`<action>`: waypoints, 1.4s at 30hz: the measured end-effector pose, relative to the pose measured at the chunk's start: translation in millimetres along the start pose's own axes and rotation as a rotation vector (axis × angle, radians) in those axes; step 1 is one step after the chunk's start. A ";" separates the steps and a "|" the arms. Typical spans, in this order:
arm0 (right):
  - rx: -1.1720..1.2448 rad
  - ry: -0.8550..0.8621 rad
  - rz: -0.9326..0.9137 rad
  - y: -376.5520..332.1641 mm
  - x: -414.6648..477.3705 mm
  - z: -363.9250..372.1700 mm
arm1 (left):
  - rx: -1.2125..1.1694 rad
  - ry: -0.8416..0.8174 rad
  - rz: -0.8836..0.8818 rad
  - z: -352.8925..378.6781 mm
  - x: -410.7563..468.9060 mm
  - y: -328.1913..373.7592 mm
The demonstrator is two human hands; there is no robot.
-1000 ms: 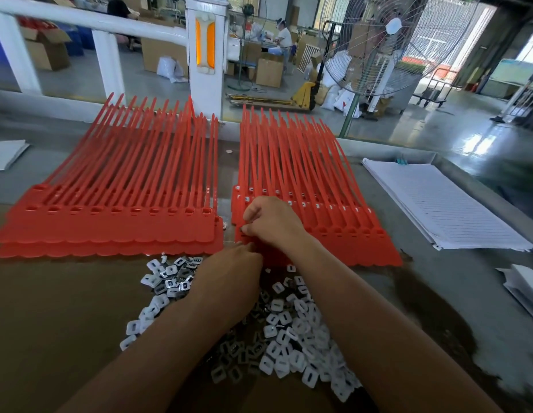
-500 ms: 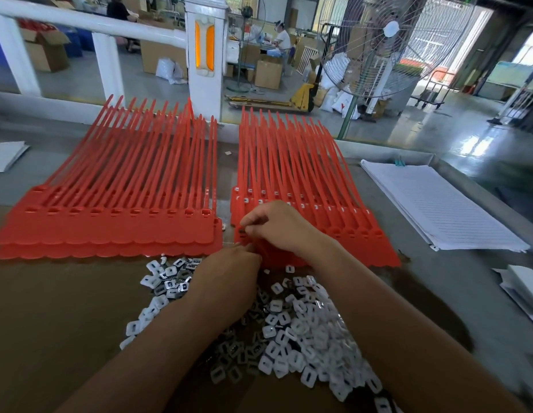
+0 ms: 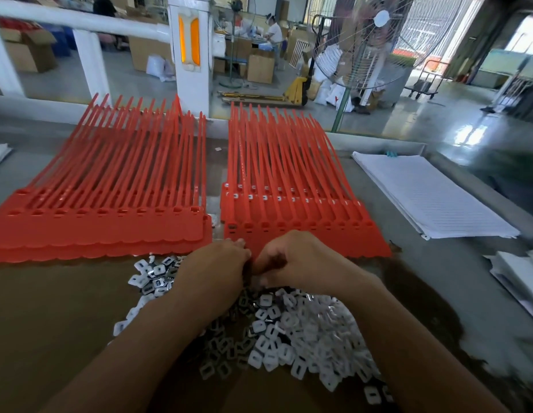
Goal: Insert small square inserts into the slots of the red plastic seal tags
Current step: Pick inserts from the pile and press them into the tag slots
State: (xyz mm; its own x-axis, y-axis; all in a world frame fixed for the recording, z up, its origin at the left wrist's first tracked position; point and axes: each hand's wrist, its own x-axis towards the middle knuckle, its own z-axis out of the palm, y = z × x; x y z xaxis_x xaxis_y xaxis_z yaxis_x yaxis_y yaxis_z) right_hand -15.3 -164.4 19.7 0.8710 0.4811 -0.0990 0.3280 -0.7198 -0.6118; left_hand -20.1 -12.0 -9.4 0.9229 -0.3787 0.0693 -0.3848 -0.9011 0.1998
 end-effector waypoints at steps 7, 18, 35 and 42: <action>-0.137 -0.087 -0.054 -5.9 1.6 9.4 | -0.002 0.019 0.008 2.9 0.3 -0.8; 0.024 0.014 -0.012 -4.1 -1.7 4.6 | -0.040 0.027 -0.004 4.5 0.9 -0.8; 0.130 0.247 0.086 9.2 0.4 1.7 | 0.000 -0.004 -0.031 2.1 0.5 2.6; 0.145 0.386 0.104 6.2 11.4 -3.4 | 0.008 -0.008 -0.024 3.7 1.5 1.5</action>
State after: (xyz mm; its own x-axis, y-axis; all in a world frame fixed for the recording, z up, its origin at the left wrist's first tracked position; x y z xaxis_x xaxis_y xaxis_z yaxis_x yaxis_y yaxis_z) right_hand -2.1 -165.0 17.4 0.9788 0.1671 0.1183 0.2004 -0.6631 -0.7212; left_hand -19.4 -14.7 -12.6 0.9319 -0.3583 0.0565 -0.3623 -0.9118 0.1934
